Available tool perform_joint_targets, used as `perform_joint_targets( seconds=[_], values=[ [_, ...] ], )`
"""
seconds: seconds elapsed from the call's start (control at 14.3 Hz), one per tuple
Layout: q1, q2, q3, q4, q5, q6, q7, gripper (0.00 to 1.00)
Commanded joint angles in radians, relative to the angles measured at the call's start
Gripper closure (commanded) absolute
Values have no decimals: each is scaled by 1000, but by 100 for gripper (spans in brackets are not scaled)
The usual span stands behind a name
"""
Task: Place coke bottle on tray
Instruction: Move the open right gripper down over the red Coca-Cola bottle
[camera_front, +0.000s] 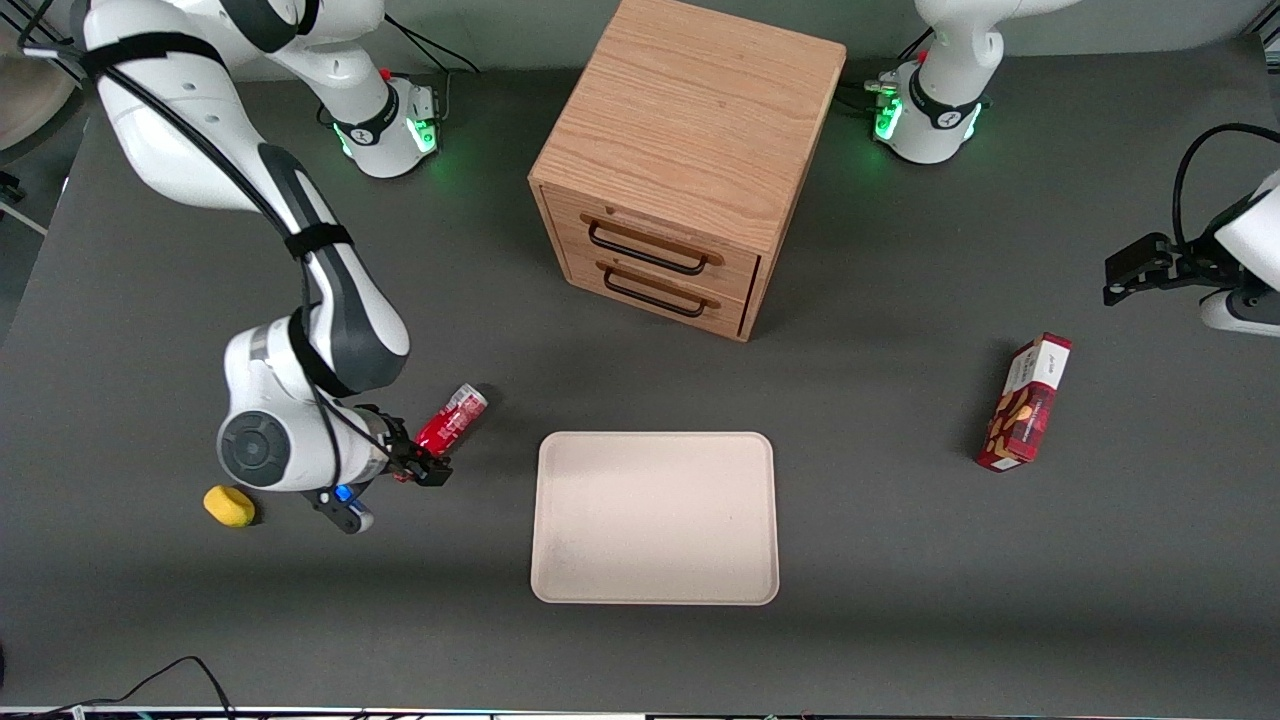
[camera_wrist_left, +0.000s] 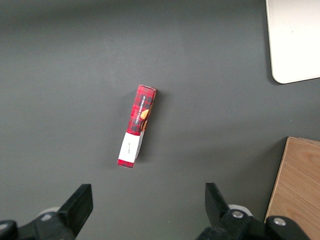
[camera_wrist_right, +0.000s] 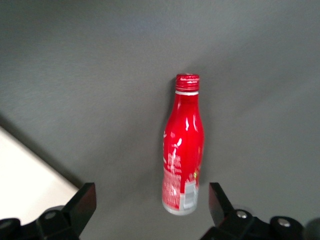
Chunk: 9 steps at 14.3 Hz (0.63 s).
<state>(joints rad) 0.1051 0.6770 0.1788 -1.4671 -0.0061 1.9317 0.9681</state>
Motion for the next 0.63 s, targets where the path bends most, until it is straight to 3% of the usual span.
perform_joint_targets(
  seconds=[0.0,0.56],
  values=[
    [4,-34,2,-113,-18,107,60,0],
    [2,-40,-7,-280,-54,263,80,0]
  ],
)
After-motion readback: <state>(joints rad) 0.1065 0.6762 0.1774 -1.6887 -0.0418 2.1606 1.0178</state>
